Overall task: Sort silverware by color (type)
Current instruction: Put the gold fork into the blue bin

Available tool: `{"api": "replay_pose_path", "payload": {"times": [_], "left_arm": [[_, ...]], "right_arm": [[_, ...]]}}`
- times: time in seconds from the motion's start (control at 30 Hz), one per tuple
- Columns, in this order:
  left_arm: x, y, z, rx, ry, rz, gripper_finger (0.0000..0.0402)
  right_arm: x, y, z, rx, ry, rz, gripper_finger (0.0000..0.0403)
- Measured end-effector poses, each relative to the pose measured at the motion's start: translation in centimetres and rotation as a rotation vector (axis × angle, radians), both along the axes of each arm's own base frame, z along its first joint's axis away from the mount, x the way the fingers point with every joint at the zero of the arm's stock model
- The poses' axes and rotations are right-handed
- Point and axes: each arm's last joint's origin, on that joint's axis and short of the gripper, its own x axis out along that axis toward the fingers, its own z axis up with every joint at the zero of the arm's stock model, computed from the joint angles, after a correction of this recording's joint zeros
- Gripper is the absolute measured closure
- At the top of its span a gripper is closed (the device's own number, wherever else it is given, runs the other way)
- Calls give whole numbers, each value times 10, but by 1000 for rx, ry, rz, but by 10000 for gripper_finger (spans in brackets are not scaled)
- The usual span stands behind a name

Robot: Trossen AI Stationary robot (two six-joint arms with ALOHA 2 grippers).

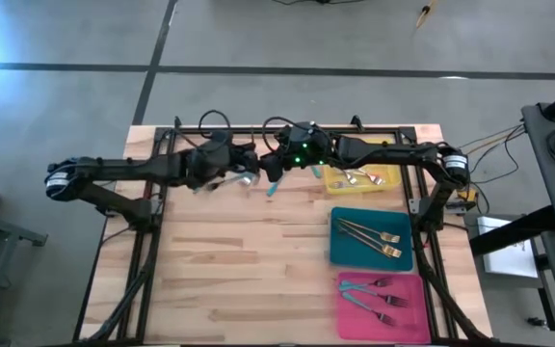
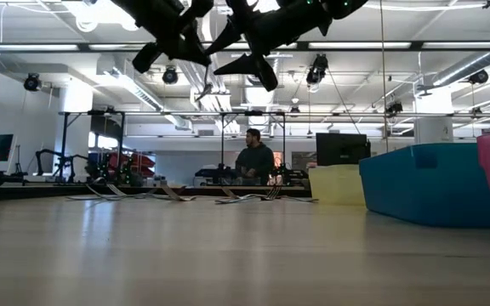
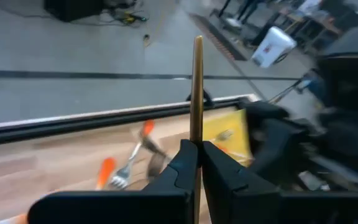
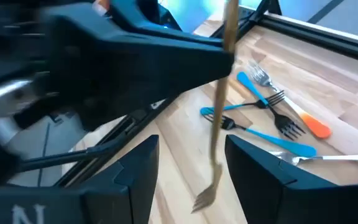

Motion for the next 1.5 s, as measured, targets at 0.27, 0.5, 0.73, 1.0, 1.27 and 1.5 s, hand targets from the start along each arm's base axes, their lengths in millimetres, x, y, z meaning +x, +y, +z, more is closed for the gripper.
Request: {"api": "replay_pose_path", "payload": {"times": [0.27, 0.5, 0.73, 1.0, 1.27, 1.5], "left_arm": [[11, 0, -2, -15, -62, -51, 401], [19, 0, -9, -45, -66, -59, 401], [19, 0, -6, -54, -92, -80, 401], [14, -1, 2, -28, -109, -92, 400], [12, -2, -1, -5, -41, -126, 401], [-1, -12, -31, -158, 318, -435, 401]], "right_arm": [[0, -1, -1, -34, 9, -11, 230], [-1, -1, -3, -41, 33, -2, 261], [-1, -1, -3, -41, 38, -2, 280], [-2, -3, -3, -57, 48, -29, 262], [-6, -6, -11, -72, 135, -33, 255], [-25, -11, -33, -100, 419, 53, 254]]}}
